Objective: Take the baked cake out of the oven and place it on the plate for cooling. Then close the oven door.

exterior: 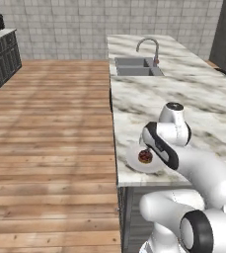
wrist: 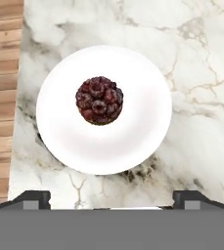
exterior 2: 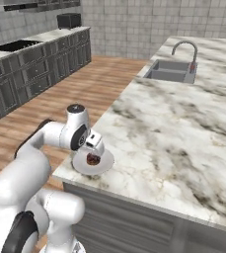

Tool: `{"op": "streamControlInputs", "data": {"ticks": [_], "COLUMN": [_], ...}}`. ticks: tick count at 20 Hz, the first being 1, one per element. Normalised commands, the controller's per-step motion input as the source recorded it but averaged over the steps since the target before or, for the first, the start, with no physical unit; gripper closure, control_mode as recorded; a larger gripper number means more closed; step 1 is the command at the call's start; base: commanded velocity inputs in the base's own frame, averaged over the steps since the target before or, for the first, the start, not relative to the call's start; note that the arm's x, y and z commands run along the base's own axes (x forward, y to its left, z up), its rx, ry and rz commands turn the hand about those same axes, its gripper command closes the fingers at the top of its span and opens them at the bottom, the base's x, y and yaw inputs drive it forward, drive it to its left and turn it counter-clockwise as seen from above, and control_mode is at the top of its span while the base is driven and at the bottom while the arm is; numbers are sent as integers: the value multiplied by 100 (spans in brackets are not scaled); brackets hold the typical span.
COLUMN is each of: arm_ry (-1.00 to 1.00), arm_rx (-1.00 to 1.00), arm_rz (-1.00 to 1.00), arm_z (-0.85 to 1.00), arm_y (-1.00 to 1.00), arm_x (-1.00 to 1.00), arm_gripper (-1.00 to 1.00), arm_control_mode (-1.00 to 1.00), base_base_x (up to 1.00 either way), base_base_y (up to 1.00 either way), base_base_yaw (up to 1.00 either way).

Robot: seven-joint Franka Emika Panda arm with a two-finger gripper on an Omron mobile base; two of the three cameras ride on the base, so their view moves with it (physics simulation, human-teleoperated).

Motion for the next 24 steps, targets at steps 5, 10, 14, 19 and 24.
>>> {"op": "streamControlInputs", "data": {"ticks": [5,10,14,19,24], "arm_ry": [-8,-11,-2,0,0], "arm_rx": [0,-1,-4,0,0], "arm_rz": [10,13,7,0,0], "arm_z": [19,17,5,0,0], "arm_y": [0,0,1,0,0], "arm_x": [-44,-33,-9,0,0], "arm_gripper": [-100,-100,-100,-100,-100], "arm_control_mode": [-100,-100,-100,-100,-100], "base_base_x": [0,0,0,0,0], "base_base_y": [0,0,0,0,0], "base_base_yaw": [0,0,0,0,0]}}
